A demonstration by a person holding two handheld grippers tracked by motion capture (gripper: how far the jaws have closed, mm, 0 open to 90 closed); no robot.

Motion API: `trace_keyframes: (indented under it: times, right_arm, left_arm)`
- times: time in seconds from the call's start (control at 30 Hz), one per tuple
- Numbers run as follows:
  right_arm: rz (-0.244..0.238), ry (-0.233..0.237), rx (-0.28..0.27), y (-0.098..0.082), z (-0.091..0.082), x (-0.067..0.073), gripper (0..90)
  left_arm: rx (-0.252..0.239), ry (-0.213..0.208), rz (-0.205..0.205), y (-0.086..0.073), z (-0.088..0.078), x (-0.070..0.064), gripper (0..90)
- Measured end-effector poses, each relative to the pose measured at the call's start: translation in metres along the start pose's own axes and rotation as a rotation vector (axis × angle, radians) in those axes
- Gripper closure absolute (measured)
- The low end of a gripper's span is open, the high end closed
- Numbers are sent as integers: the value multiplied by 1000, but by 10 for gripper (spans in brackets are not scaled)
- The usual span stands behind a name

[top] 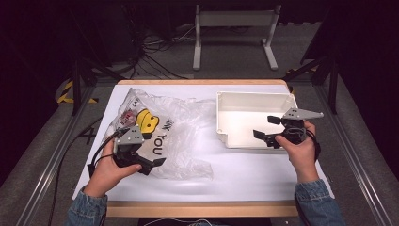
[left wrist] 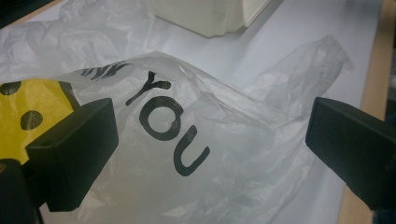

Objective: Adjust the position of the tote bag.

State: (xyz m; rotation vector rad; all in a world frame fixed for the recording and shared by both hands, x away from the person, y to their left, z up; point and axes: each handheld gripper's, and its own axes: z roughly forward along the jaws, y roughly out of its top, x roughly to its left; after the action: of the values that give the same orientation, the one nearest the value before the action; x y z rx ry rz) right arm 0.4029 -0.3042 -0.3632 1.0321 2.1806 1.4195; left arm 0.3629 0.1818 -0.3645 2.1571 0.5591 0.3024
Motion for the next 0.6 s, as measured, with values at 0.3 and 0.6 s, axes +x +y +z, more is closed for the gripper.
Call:
trace_keyframes:
  times: [0.3,0.6]
  right_arm:
    - [-4,4,7,-1,0,2,87]
    - [-3,-4,11,-5,-6,6,84]
  left_arm:
    - [46,109,21,-4,14,8,37]
    - [122,161,35,-7,24,21,293]
